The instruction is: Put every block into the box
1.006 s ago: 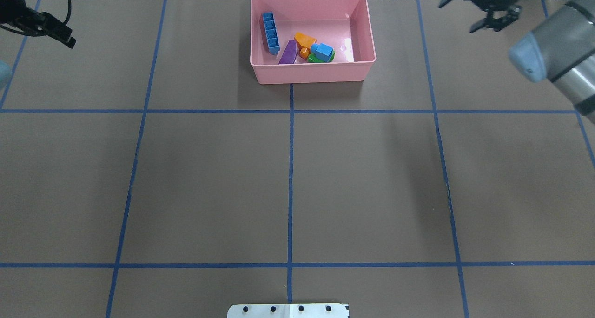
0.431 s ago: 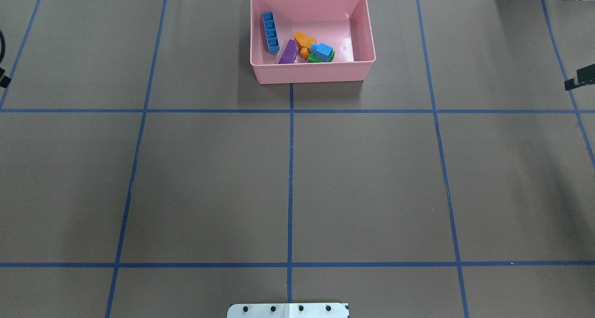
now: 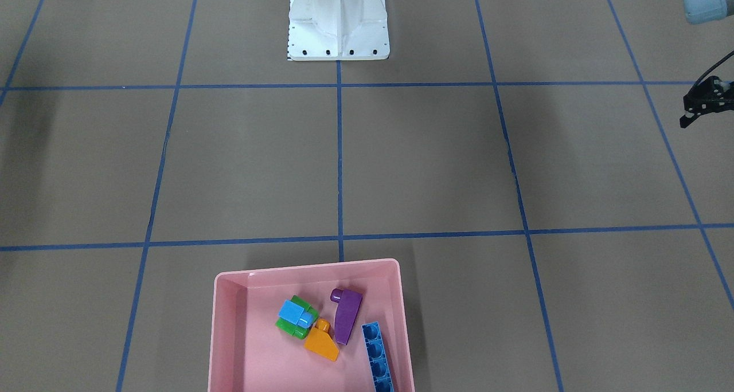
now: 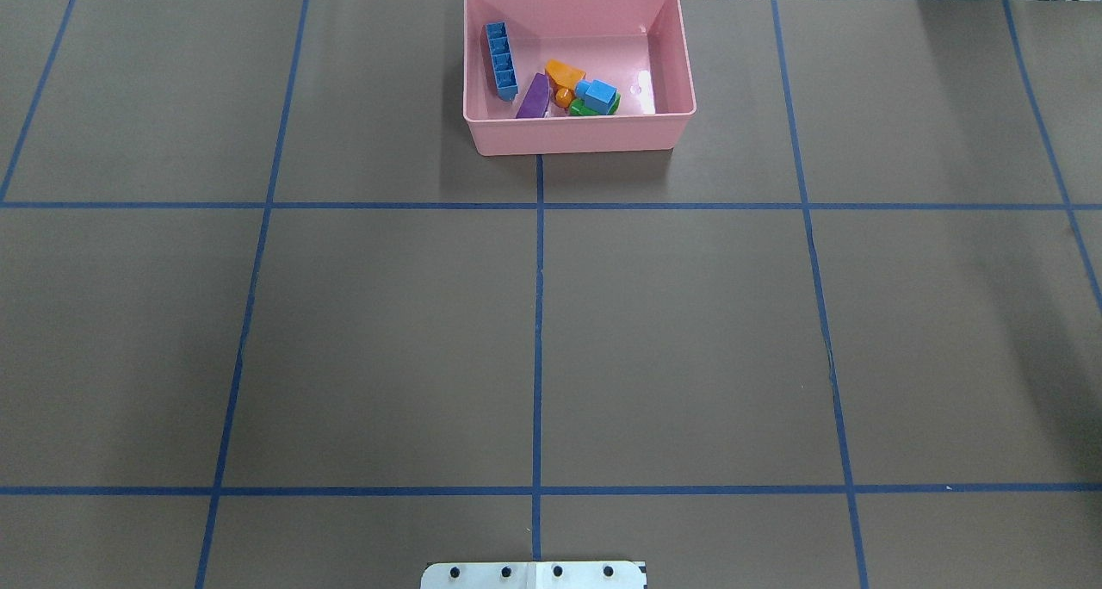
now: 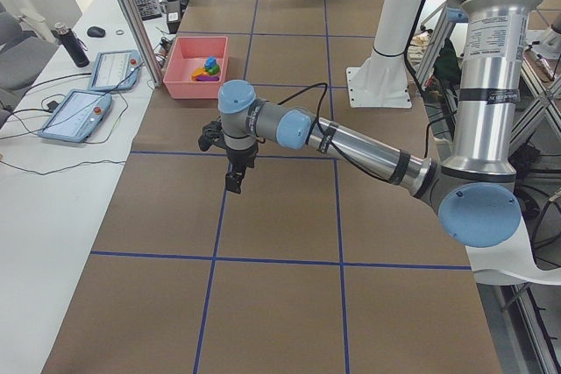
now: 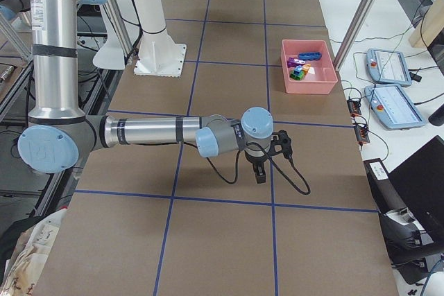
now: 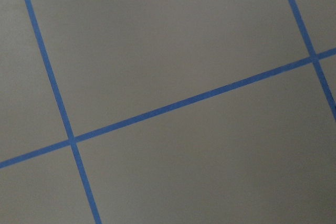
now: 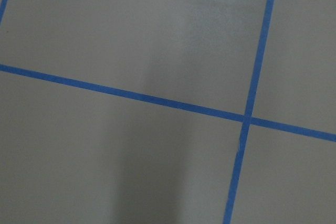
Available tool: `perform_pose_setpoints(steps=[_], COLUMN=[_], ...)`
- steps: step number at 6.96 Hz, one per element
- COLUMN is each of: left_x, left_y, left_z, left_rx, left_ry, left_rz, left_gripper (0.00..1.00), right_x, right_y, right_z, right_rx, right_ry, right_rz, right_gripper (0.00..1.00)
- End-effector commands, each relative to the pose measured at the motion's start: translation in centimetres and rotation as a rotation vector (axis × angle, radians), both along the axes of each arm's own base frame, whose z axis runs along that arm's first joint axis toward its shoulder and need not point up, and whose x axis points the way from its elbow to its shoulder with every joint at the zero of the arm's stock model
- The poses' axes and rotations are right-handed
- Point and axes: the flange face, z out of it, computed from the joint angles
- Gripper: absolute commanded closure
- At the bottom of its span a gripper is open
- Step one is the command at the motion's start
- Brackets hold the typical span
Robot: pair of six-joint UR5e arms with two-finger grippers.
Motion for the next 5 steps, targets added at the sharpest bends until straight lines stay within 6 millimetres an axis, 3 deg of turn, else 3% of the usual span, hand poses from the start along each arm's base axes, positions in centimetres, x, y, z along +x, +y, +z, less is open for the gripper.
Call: perform_pose_setpoints(steps=[1, 4, 5], left_x=[-0.3, -0.6, -2.6], left_y=[0.5, 1.3, 1.3], left_z=[-0.5, 1.9, 3.2], left_rx=[-0.044, -0.094, -0.096], left_ry=[0.009, -0.003, -0.008], left_rz=[-0.054, -0.055, -0.070], left_gripper=[0.00, 0.00, 0.00], right_x=[1.4, 2.3, 2.2], right_y=[0.0, 0.2, 1.1], right_z=[-1.8, -1.1, 0.3], right_rx=[-0.016, -0.022, -0.040], right_ry=[0.015, 0.050, 0.055], right_rz=[-0.034, -0.020, -0.032], right_gripper=[0.00, 0.00, 0.00])
